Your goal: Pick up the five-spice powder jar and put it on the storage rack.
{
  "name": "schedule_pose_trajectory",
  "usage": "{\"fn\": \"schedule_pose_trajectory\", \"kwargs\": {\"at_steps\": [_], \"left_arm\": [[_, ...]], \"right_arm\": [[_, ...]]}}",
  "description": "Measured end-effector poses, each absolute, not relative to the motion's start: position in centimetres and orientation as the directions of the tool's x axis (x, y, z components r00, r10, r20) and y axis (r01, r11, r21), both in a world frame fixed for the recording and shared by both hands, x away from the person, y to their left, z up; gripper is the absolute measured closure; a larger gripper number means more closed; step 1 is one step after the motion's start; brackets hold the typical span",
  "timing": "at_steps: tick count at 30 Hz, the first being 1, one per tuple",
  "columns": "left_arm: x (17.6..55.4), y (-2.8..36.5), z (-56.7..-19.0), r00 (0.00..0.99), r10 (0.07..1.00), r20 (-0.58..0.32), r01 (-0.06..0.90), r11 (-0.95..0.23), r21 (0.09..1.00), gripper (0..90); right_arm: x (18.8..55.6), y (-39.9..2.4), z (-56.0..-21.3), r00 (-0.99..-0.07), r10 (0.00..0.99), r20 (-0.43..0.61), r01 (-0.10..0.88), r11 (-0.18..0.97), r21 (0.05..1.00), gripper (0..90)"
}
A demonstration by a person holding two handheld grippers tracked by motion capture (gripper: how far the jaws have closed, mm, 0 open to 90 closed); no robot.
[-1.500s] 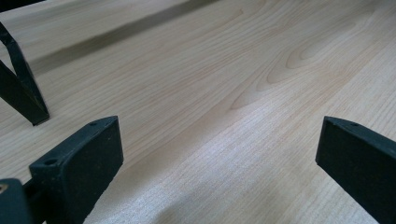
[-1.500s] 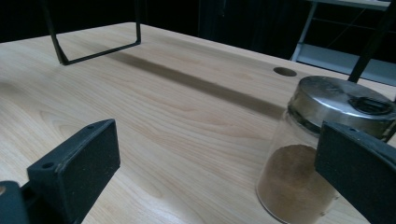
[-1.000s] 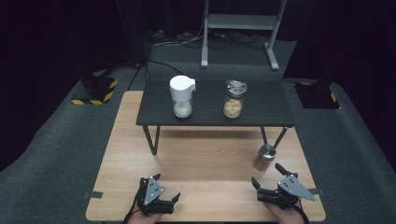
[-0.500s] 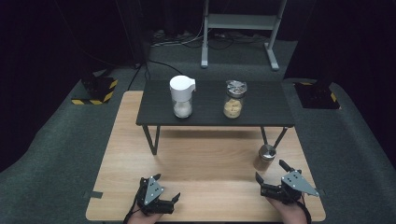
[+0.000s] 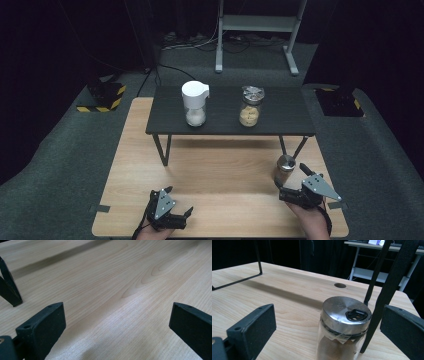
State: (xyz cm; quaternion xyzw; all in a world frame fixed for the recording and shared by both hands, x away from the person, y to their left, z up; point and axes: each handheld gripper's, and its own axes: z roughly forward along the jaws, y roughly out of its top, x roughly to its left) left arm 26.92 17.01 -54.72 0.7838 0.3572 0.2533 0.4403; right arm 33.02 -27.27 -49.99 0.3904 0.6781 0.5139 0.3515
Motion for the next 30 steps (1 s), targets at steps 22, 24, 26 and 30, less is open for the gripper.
{"fn": "schedule_pose_trajectory", "kwargs": {"at_steps": [22,24,26,30], "left_arm": [[26.9,17.0,-54.7,0.611,0.787,0.082,0.336,-0.352,0.874,0.9],[26.9,17.0,-54.7,0.611,0.787,0.084,0.335,-0.353,0.874,1.0],[26.9,17.0,-54.7,0.611,0.787,0.085,0.334,-0.354,0.873,1.0],[26.8,17.0,-54.7,0.609,0.788,0.088,0.334,-0.355,0.873,0.9]], "right_arm": [[35.0,-27.6,-51.0,-0.429,0.901,-0.057,0.193,0.153,0.969,0.0],[35.1,-27.7,-51.1,-0.426,0.903,-0.048,0.197,0.145,0.97,0.0],[35.2,-27.6,-51.1,-0.425,0.904,-0.047,0.198,0.144,0.97,0.0],[35.4,-27.6,-51.3,-0.424,0.905,-0.042,0.2,0.139,0.97,0.4]]}}
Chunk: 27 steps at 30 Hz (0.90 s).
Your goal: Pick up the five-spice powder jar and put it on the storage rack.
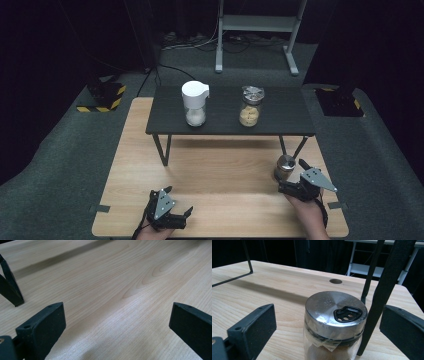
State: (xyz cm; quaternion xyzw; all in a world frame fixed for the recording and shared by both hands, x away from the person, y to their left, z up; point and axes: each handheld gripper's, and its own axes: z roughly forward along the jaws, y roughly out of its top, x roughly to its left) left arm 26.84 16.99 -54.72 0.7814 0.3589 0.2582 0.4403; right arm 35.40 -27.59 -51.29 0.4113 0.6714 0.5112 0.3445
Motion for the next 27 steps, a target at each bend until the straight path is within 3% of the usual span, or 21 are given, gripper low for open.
{"fn": "schedule_pose_trajectory", "kwargs": {"at_steps": [5,18,27], "left_arm": [[26.8,16.9,-54.7,0.608,0.789,0.094,0.331,-0.36,0.872,1.0],[26.8,16.9,-54.7,0.611,0.786,0.092,0.332,-0.36,0.872,1.0],[26.8,17.0,-54.7,0.611,0.786,0.09,0.332,-0.358,0.873,1.0]], "right_arm": [[35.6,-27.6,-51.4,-0.421,0.907,-0.036,0.201,0.132,0.971,2.2],[36.2,-28.5,-51.9,-0.44,0.897,0.022,0.216,0.082,0.973,22.4],[36.4,-28.6,-51.9,-0.46,0.888,0.012,0.207,0.094,0.974,31.0]]}}
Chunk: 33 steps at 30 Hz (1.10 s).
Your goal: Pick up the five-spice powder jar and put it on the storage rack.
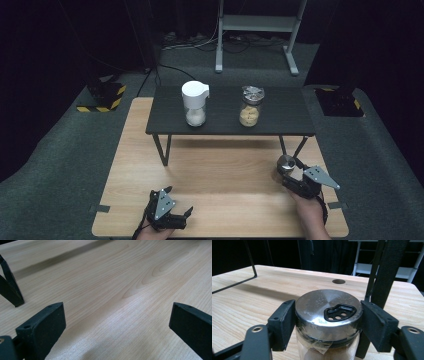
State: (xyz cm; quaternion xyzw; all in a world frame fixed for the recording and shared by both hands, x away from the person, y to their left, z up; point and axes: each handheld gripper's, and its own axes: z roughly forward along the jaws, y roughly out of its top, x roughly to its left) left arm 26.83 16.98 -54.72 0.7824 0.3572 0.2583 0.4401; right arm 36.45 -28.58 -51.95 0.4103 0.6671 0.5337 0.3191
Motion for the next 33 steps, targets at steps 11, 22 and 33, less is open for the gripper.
{"fn": "schedule_pose_trajectory", "kwargs": {"at_steps": [11,22,33], "left_arm": [[26.83,17.01,-54.71,0.611,0.787,0.087,0.332,-0.354,0.874,1.0],[26.84,17.04,-54.71,0.613,0.786,0.085,0.331,-0.353,0.875,0.9],[26.85,17.04,-54.71,0.614,0.785,0.084,0.332,-0.353,0.875,1.0]], "right_arm": [[36.54,-28.59,-51.95,-0.468,0.883,-0.01,0.195,0.115,0.974,34.0],[36.51,-28.5,-51.95,-0.465,0.885,-0.021,0.189,0.122,0.974,34.3],[35.9,-28.11,-51.24,-0.474,0.88,-0.039,0.173,0.136,0.976,34.3]]}}
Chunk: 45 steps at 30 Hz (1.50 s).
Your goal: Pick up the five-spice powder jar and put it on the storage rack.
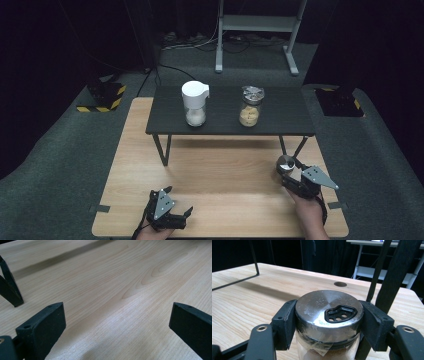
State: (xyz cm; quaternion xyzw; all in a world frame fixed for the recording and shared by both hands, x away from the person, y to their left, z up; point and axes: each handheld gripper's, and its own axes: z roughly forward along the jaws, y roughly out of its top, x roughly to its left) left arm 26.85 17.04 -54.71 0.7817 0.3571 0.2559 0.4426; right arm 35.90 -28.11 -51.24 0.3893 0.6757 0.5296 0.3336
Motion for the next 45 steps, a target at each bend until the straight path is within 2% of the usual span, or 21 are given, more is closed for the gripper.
{"fn": "schedule_pose_trajectory", "kwargs": {"at_steps": [19,45], "left_arm": [[26.8,17.0,-54.7,0.616,0.783,0.085,0.33,-0.355,0.875,1.0],[26.9,17.1,-54.7,0.619,0.781,0.081,0.33,-0.353,0.876,1.0]], "right_arm": [[33.8,-27.3,-48.1,-0.512,0.858,-0.038,0.1,0.104,0.99,34.3],[32.4,-26.4,-44.8,-0.555,0.831,-0.031,0.059,0.076,0.995,34.2]]}}
